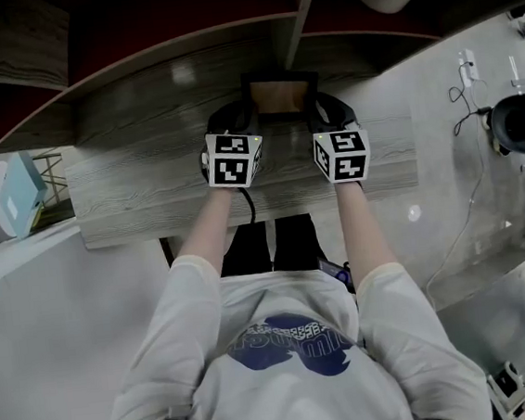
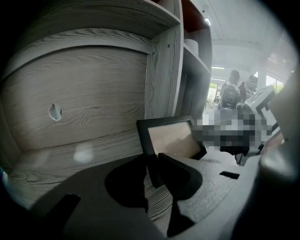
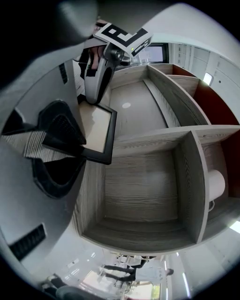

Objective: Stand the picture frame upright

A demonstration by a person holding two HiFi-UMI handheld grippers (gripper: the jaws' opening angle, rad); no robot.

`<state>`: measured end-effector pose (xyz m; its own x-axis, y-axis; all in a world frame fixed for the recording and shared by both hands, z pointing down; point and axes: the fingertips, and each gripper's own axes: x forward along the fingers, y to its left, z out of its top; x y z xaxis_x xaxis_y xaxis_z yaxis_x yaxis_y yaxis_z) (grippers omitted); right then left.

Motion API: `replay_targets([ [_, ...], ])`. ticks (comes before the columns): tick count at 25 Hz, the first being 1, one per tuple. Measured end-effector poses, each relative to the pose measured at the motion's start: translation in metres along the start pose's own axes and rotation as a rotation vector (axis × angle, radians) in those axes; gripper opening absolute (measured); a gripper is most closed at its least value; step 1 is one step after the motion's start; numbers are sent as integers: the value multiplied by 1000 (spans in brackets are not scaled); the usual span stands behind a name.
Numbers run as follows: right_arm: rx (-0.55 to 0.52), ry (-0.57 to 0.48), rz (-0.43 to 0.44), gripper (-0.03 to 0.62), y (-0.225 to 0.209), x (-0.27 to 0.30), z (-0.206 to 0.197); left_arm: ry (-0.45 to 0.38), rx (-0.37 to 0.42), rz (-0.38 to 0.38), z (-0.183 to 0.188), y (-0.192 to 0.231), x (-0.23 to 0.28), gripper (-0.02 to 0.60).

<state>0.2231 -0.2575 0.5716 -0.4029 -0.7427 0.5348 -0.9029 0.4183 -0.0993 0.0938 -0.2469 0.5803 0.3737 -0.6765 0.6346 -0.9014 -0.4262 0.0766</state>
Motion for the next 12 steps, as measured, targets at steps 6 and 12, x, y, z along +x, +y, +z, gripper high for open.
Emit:
replay_targets([
  [6,-7,11,-21,81,-2,2,-6,9,21,7,2,-1,5,87],
  [12,-13,4,-40,75,-10,5,-7,14,33,3,1,-3,12,83],
])
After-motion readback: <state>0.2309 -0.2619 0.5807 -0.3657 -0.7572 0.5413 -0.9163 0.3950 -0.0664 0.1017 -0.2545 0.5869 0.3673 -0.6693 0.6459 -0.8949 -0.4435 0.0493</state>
